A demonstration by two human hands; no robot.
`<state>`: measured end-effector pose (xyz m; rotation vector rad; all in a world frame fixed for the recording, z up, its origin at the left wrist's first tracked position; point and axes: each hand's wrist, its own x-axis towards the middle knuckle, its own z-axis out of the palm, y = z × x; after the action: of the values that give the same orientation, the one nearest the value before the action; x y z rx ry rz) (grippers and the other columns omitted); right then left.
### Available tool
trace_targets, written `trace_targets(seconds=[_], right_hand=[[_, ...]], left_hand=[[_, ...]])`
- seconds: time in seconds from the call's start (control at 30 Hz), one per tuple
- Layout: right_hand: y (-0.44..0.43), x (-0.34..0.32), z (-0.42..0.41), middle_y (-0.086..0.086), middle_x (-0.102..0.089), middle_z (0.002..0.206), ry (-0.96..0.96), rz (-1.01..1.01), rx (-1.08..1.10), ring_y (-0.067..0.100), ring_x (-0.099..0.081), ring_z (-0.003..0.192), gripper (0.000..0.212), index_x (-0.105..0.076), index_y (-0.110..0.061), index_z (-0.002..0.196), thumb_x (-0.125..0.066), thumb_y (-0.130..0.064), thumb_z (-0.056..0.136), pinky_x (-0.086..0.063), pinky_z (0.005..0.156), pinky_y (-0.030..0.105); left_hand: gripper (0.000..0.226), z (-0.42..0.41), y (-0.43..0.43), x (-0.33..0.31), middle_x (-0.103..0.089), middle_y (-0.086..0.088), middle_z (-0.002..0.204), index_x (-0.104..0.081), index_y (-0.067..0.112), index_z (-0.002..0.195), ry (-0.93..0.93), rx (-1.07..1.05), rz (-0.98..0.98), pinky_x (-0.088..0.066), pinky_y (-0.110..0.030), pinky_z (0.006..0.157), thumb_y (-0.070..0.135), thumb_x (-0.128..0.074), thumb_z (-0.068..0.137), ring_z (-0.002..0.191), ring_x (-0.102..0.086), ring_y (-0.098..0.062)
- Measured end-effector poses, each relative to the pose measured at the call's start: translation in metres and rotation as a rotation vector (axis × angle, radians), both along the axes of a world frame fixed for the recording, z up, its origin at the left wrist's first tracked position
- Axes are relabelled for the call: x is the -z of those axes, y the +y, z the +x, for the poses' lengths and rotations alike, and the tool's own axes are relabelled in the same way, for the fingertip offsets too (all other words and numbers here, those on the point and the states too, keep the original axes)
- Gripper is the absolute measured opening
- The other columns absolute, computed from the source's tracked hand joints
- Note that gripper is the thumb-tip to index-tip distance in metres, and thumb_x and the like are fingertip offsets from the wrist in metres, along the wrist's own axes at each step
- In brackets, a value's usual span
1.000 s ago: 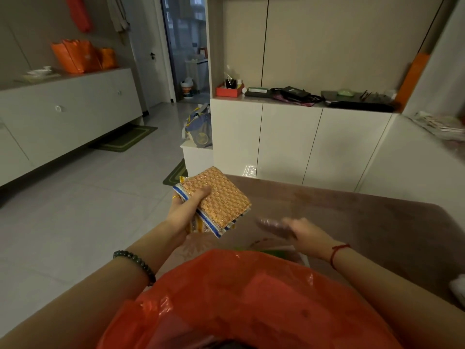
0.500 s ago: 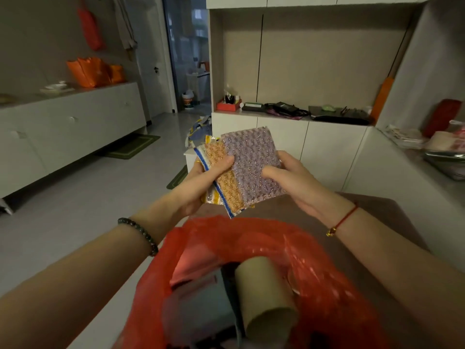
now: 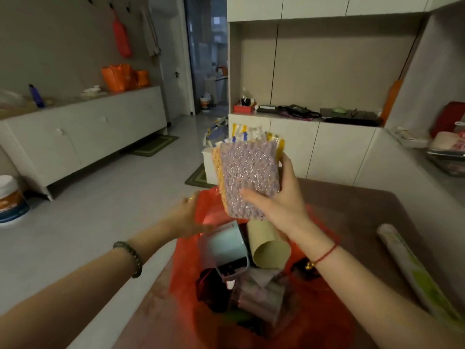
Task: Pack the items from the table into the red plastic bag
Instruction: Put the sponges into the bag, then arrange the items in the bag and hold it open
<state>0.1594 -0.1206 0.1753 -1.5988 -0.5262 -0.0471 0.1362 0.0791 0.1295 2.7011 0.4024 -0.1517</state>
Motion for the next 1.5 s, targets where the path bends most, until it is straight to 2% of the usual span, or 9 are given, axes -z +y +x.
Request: trace_targets(seconds=[0.2, 0.33, 0.5, 0.6, 0.7, 0.93, 1.07, 1.2, 1.5], right_hand=[[0.007, 0.074, -0.040, 0.002, -0.044, 0.130, -0.466, -0.646, 0.166, 0.014, -0.047, 0.111, 0.104, -0.011, -0.025, 0.146, -0.077, -0.031, 0.066, -0.044, 0.089, 0.027], [-0.002, 0.109, -0.041, 0.004, -0.044, 0.119, -0.846, -0.958, 0.273, 0.025, -0.058, 0.101, 0.107, -0.021, -0.029, 0.143, -0.078, -0.014, 0.054, -0.050, 0.088, 0.042], [-0.013, 0.138, -0.042, 0.007, -0.044, 0.117, -1.132, -1.067, 0.328, 0.027, -0.053, 0.105, 0.067, -0.031, -0.035, 0.139, -0.015, 0.005, 0.087, -0.035, 0.101, 0.045], [-0.025, 0.149, -0.037, 0.009, -0.045, 0.114, -1.243, -1.127, 0.334, 0.027, -0.048, 0.106, 0.057, -0.035, -0.036, 0.135, -0.014, -0.003, 0.094, -0.035, 0.101, 0.047], [-0.033, 0.157, -0.029, 0.009, -0.043, 0.117, -1.349, -1.153, 0.317, 0.028, -0.045, 0.111, 0.052, -0.036, -0.037, 0.134, -0.034, -0.009, 0.089, -0.034, 0.103, 0.051], [-0.046, 0.155, -0.018, 0.011, -0.043, 0.115, -1.466, -1.166, 0.317, 0.029, -0.042, 0.114, 0.055, -0.032, -0.034, 0.134, -0.037, -0.010, 0.085, -0.021, 0.106, 0.055], [-0.051, 0.149, -0.014, 0.013, -0.041, 0.116, -1.430, -1.165, 0.327, 0.031, -0.040, 0.115, 0.073, -0.033, -0.033, 0.134, -0.052, -0.003, 0.070, -0.019, 0.107, 0.055], [-0.043, 0.140, -0.023, 0.016, -0.042, 0.117, -1.350, -1.189, 0.314, 0.034, -0.041, 0.116, 0.088, -0.037, -0.033, 0.133, -0.072, -0.009, 0.056, -0.018, 0.104, 0.057], [-0.002, 0.135, -0.081, 0.007, -0.061, 0.117, -1.310, -1.018, -0.184, 0.029, -0.052, 0.120, 0.022, -0.050, -0.026, 0.107, -0.051, -0.021, 0.085, -0.029, 0.107, 0.059]], left_hand=[[0.078, -0.018, 0.021, 0.019, -0.061, -0.022, 0.111, -0.017, 0.020, 0.144, -0.096, -0.013, 0.114, -0.049, -0.038, 0.081, -0.010, -0.045, 0.078, 0.098, -0.060, -0.036], [0.057, -0.031, 0.039, 0.004, -0.063, -0.019, 0.113, -0.032, 0.015, 0.137, -0.170, -0.067, -0.010, -0.054, -0.039, 0.080, -0.003, -0.048, 0.086, 0.094, -0.063, -0.032], [0.042, -0.052, 0.040, 0.002, -0.056, -0.004, 0.126, -0.051, 0.022, 0.123, -0.311, 0.203, 0.430, -0.044, -0.034, 0.096, 0.016, -0.063, 0.083, 0.114, -0.055, -0.023], [0.019, -0.062, 0.029, 0.001, -0.071, 0.009, 0.078, -0.070, 0.028, 0.082, -0.203, 0.615, 0.652, -0.045, -0.024, 0.083, 0.044, -0.059, 0.080, 0.076, -0.068, -0.012], [0.093, -0.072, -0.002, -0.001, -0.061, 0.001, 0.066, -0.070, 0.016, 0.080, -0.005, 0.703, 0.782, -0.041, -0.030, 0.094, 0.067, 0.007, 0.083, 0.070, -0.058, -0.016], [0.057, -0.071, -0.033, 0.017, -0.048, -0.004, 0.132, -0.039, 0.016, 0.137, -0.001, 0.414, 0.475, -0.033, -0.023, 0.103, 0.030, -0.057, 0.084, 0.118, -0.046, -0.013], [0.047, -0.078, 0.001, 0.012, -0.055, -0.003, 0.079, -0.063, 0.004, 0.092, 0.289, 0.346, 0.053, -0.041, -0.021, 0.068, 0.043, -0.043, 0.075, 0.079, -0.048, -0.017], [0.051, -0.080, 0.018, -0.033, -0.067, -0.011, 0.087, -0.064, 0.002, 0.094, -0.040, 0.181, -0.878, -0.049, -0.028, 0.075, 0.039, -0.054, 0.061, 0.081, -0.058, -0.024], [0.039, -0.089, -0.016, -0.070, -0.069, 0.005, 0.070, -0.069, 0.019, 0.066, -0.166, 0.312, -1.289, -0.049, -0.017, 0.048, 0.044, -0.085, 0.041, 0.047, -0.056, -0.006]])
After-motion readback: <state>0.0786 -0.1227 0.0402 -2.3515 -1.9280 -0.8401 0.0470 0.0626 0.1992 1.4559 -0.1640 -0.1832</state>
